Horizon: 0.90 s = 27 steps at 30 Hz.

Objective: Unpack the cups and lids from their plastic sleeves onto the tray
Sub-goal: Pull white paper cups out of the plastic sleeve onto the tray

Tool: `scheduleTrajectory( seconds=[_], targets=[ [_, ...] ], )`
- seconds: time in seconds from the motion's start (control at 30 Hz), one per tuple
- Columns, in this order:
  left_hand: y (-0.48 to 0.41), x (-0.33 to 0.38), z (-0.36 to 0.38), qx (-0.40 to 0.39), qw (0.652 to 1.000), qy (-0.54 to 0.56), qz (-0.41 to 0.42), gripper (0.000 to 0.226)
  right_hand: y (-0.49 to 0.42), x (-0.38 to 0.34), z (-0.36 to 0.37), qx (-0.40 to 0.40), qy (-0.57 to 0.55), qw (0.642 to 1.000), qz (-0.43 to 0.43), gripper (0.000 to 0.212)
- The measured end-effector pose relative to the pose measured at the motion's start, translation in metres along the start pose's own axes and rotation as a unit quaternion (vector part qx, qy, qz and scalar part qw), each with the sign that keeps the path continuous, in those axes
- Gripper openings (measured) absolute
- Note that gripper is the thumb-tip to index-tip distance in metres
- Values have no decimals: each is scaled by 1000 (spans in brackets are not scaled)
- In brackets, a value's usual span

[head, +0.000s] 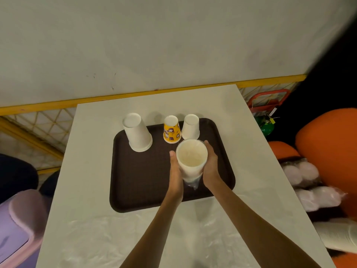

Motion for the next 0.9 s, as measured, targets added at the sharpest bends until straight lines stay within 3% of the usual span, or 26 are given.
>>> scheduleTrajectory(
  seconds=[0.17, 0.3, 0.47, 0.77, 0.83, 0.9],
  targets=[
    [-6, -1, -5, 89, 994, -30, 63, 53, 2, -5, -9, 5, 69, 996, -56, 20],
    [-3, 14, 7, 133, 982, 10, 136, 49, 8, -24, -6, -17, -12, 997, -77, 27],
    [0, 9, 27, 148, 983, 69, 89, 43, 7, -13, 4, -17, -78, 996, 27, 43],
    [-18, -14, 22, 176, 974, 132, 43, 41, -8, 17, -1, -29, -170, 980, 96, 34],
    [-23, -19, 19, 182, 973, 135, 42, 42, -10, 24, 0, -15, -167, 981, 100, 43],
    [-26, -23, 18, 190, 971, 137, 48, 41, -12, 30, 2, -4, -162, 982, 99, 67]
  ],
)
Point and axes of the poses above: each hand's wrist, its own y-axis away from the middle knuckle, its own z-axis out of the palm, x = y × z, the point moved 1 cm from there along -y, towards the middle knuckle, and after that the axes turned 6 degrees about x, right-handed, at the moved point
